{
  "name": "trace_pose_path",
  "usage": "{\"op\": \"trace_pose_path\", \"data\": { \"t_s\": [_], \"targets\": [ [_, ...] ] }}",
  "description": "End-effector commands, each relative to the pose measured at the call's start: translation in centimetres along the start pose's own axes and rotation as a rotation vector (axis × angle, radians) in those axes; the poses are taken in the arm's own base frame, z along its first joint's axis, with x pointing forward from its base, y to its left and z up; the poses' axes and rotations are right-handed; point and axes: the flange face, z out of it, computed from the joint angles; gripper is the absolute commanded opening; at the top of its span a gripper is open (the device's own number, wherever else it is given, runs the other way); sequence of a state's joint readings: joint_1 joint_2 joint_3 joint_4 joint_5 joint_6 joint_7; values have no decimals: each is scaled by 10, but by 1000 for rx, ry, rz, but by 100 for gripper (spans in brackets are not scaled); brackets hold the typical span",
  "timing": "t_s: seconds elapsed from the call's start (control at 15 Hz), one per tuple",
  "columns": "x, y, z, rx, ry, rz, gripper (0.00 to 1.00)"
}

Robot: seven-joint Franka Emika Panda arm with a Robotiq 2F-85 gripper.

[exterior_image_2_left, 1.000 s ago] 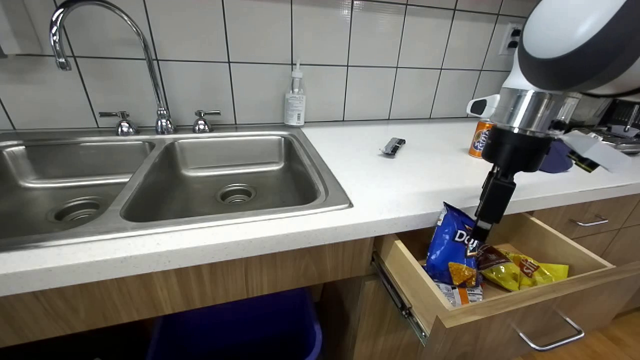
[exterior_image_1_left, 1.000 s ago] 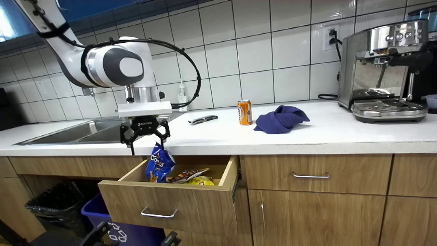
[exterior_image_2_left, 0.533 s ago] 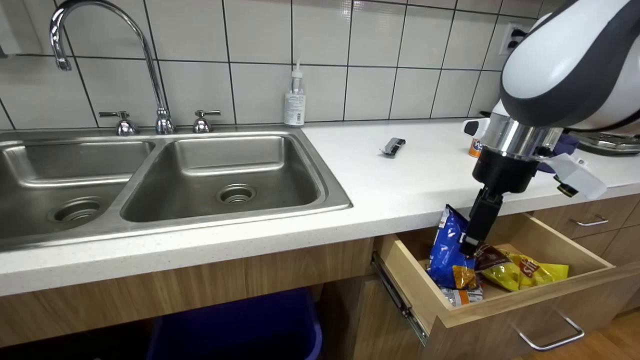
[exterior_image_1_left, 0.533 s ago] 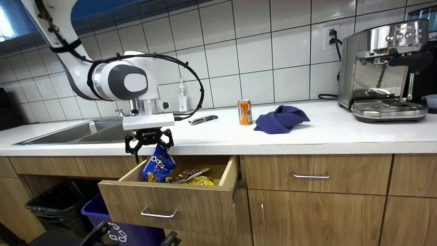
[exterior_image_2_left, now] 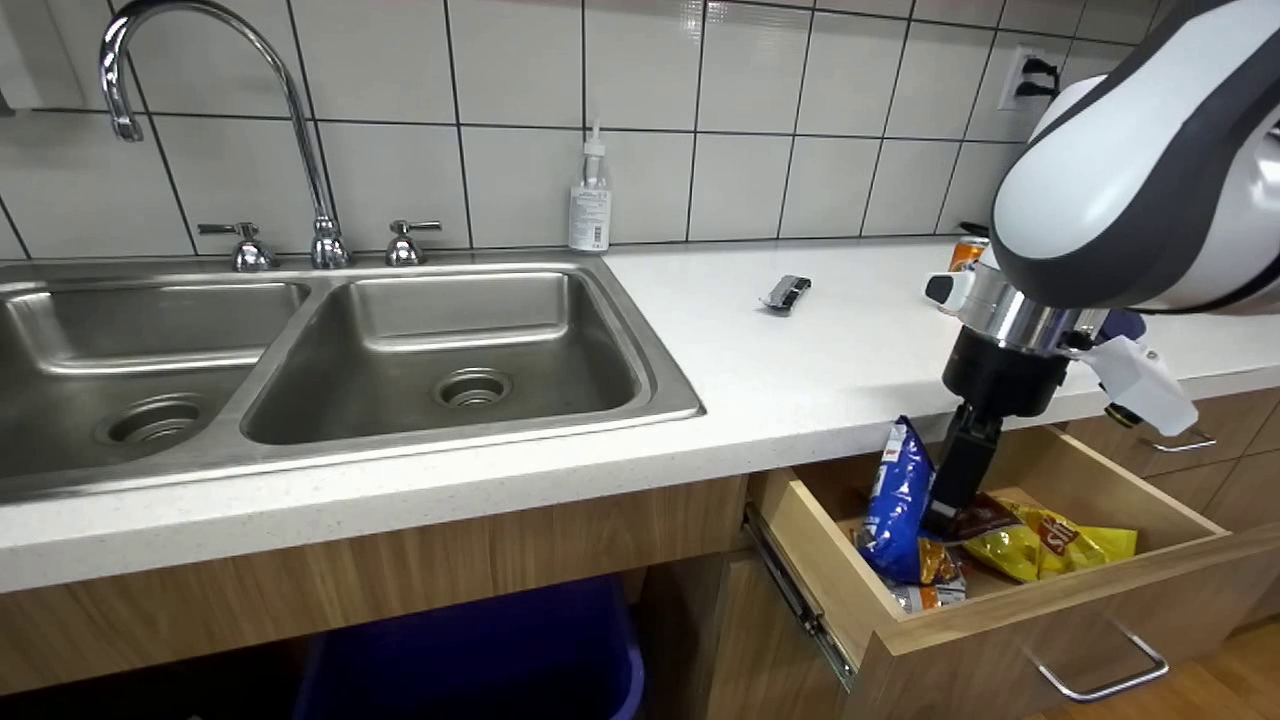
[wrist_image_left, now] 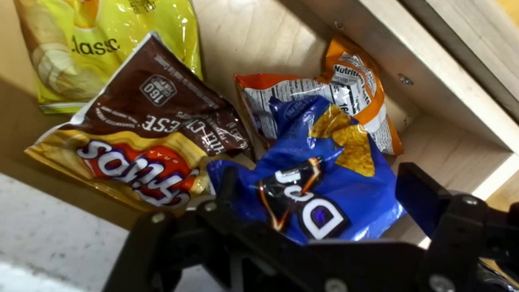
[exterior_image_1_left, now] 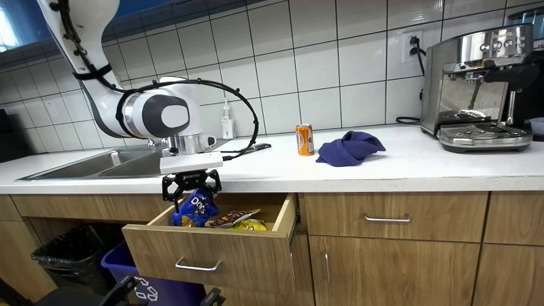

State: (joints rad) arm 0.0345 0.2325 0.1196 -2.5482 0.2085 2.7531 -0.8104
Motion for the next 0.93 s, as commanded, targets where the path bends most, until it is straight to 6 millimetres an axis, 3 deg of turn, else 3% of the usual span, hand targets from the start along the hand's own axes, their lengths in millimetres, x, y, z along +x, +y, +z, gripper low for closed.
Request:
{"op": "trace_pose_path", "data": {
  "t_s": [0.0,0.47,0.87],
  "targets": [
    [0,2,5,-10,-3,-22,100],
    [-8,-7,11,-25,-44,-72,100],
    [-33,0,7,-77,-113,-77,100]
  ]
}}
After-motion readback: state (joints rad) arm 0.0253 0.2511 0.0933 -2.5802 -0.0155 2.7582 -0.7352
